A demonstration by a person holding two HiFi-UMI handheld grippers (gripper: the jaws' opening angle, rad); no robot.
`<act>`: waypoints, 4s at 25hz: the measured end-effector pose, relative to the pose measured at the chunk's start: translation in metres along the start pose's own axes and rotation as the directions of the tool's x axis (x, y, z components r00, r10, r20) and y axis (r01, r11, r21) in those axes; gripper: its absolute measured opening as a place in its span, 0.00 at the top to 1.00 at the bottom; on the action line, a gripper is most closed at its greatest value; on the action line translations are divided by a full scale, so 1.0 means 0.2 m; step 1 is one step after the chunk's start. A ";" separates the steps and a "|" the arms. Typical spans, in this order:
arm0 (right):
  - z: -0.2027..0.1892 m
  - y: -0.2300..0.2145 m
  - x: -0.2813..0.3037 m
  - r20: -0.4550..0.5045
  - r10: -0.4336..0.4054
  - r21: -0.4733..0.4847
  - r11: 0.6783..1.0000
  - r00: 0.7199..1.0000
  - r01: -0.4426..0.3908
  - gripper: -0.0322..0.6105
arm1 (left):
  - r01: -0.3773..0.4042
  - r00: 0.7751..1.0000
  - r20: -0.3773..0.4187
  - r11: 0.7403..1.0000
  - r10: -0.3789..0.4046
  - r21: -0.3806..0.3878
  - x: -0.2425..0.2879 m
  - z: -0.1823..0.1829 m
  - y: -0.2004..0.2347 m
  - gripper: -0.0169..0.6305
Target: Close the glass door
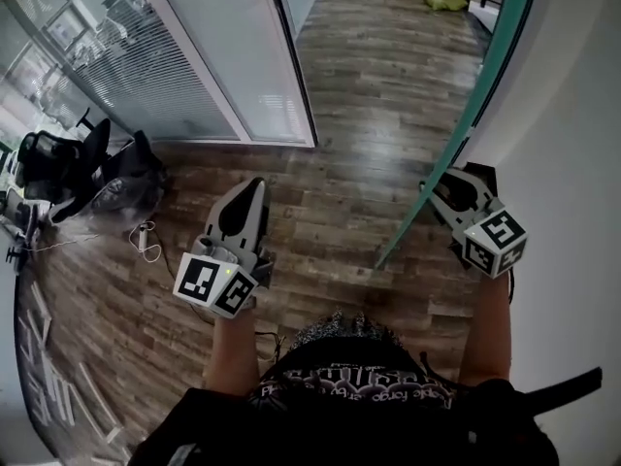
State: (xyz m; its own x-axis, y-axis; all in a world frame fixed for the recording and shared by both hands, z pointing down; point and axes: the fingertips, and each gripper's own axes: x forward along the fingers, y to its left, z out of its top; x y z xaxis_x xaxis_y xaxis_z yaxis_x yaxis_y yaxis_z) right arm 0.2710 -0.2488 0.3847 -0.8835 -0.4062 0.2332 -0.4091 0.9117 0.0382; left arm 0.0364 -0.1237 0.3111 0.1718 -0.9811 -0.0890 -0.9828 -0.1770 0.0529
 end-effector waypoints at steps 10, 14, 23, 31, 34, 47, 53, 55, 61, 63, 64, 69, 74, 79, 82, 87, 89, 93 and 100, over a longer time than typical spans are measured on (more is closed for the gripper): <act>0.03 -0.01 0.12 0.019 -0.127 0.076 0.989 0.992 0.126 0.75 | -0.062 0.998 -0.014 0.998 0.062 0.008 -0.09 -0.05 0.00 0.98; 0.06 -0.02 0.22 0.037 -0.159 0.094 0.983 0.987 0.155 0.76 | -0.093 0.996 -0.015 0.996 0.093 0.012 -0.11 -0.04 0.03 0.98; 0.13 -0.02 0.49 0.073 -0.244 0.118 0.965 0.967 0.234 0.76 | -0.183 0.983 -0.030 0.983 0.184 0.031 -0.22 -0.05 0.21 0.98; 0.23 -0.06 0.81 0.092 -0.310 0.139 0.945 0.946 0.296 0.75 | -0.156 0.987 -0.030 0.988 0.156 0.019 -0.08 -0.09 0.49 0.98; 0.24 -0.09 0.94 0.082 -0.337 0.150 0.934 0.938 0.323 0.75 | -0.144 0.990 -0.009 0.989 0.144 0.038 -0.02 -0.05 0.66 0.98; 0.35 -0.23 1.43 0.079 -0.450 0.208 0.880 0.889 0.427 0.75 | -0.145 0.989 0.025 0.989 0.145 0.032 0.02 0.02 1.42 0.98; 0.38 -0.32 1.67 0.055 -0.467 0.215 0.868 0.882 0.447 0.75 | -0.126 0.992 0.012 0.992 0.126 -0.007 0.12 -0.04 1.60 0.98; 0.40 -0.35 1.74 0.055 -0.478 0.213 0.864 0.877 0.457 0.75 | -0.126 0.992 0.010 0.992 0.126 -0.015 0.18 -0.05 1.65 0.98; 0.47 -0.51 2.04 0.077 -0.474 0.206 0.868 0.877 0.451 0.74 | -0.127 0.992 0.017 0.992 0.127 -0.010 0.45 -0.08 1.86 0.98; 0.49 -0.57 2.14 0.079 -0.500 0.206 0.854 0.862 0.477 0.74 | -0.121 0.992 0.023 0.993 0.121 0.003 0.56 -0.08 1.95 0.98; 0.49 -0.60 2.18 0.077 -0.515 0.206 0.846 0.854 0.492 0.74 | -0.113 0.993 0.025 0.994 0.112 0.012 0.62 -0.07 1.99 0.98; 0.57 -0.71 2.39 0.079 -0.547 0.188 0.829 0.834 0.526 0.75 | -0.087 0.996 0.038 0.996 0.086 0.031 0.90 0.01 2.16 0.98; 0.61 -0.88 2.59 0.085 -0.555 0.190 0.825 0.828 0.533 0.75 | -0.053 0.998 0.027 0.998 0.052 0.036 1.17 0.00 2.24 0.98; 0.65 -1.04 2.76 0.083 -0.559 0.177 0.823 0.825 0.539 0.75 | -0.051 0.999 0.003 0.998 0.051 0.029 1.31 -0.04 2.33 0.98; 0.67 -1.12 2.86 0.081 -0.562 0.175 0.821 0.823 0.543 0.75 | -0.055 0.998 -0.009 0.998 0.056 0.031 1.37 -0.06 2.42 0.98; 0.71 -1.25 3.02 0.076 -0.570 0.171 0.816 0.818 0.553 0.75 | -0.009 1.000 -0.021 1.000 0.010 0.028 1.56 -0.10 2.52 0.98; 0.73 -1.30 3.08 0.078 -0.585 0.165 0.807 0.808 0.568 0.75 | 0.025 0.999 -0.021 0.999 -0.024 0.032 1.66 -0.11 2.57 0.98; 0.74 -1.37 3.18 0.069 -0.604 0.166 0.792 0.794 0.587 0.75 | 0.074 0.997 0.006 0.997 -0.074 0.014 1.87 -0.09 2.70 0.98; 0.77 -1.52 3.29 0.054 -0.628 0.182 0.770 0.776 0.611 0.75 | 0.152 0.988 0.021 0.988 -0.152 0.016 2.17 -0.05 2.80 0.98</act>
State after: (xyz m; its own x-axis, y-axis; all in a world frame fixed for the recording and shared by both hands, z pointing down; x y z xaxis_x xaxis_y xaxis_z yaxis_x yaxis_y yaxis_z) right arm -0.2201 -0.8029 0.3762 -0.4410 -0.8914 0.1046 -0.8965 0.4430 -0.0046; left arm -0.4396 -0.6488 0.3123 0.3180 -0.9409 -0.1165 -0.9462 -0.3226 0.0229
